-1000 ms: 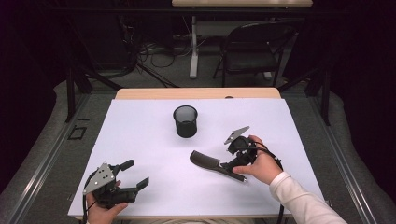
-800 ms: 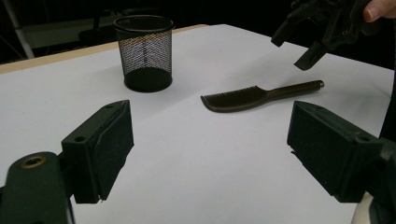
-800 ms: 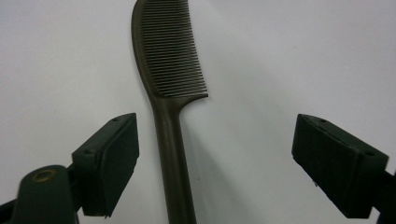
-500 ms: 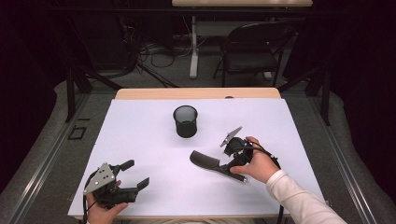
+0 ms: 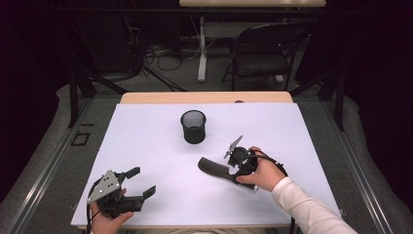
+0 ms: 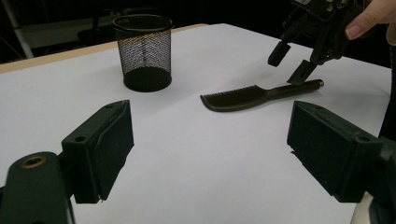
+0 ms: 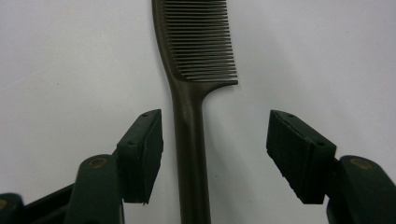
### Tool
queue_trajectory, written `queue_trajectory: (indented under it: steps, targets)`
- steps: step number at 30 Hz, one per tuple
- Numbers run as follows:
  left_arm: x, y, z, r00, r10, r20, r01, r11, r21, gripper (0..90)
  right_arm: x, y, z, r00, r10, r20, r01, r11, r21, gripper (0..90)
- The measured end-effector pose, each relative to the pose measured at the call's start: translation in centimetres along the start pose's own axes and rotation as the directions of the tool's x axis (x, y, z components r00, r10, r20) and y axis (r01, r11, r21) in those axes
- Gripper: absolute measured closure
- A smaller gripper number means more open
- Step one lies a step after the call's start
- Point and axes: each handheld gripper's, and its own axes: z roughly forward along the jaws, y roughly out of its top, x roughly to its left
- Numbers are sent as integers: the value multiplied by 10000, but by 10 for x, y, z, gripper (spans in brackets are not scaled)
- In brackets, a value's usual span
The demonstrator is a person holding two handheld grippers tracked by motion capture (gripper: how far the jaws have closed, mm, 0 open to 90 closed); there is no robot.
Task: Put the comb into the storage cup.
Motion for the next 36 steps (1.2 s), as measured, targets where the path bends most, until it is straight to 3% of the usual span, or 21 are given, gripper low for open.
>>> queue_trajectory:
  steps: [2,5,9,17,36]
  targets:
    - [0,0,0,10000,2,11,-2,10000,4,148,0,1,2,10000,-19,-12,19,9999,-110,422]
    - [0,0,0,10000,6,4,-6,10000,0,149,1,2,3,10000,-26,-85,26,10000,-27,421]
    - [0,0,0,10000,26,3,-26,10000,6,148,1,3,5,10000,22,-49,-21,9997,237,428]
    - [0,0,0,10000,14,2,-14,10000,8,149,0,3,11,9991,-44,-413,80,9962,866,498]
    - [0,0,0,10000,-5,-26,5,10000,25,149,2,2,18,9972,-342,-667,427,9906,1301,645]
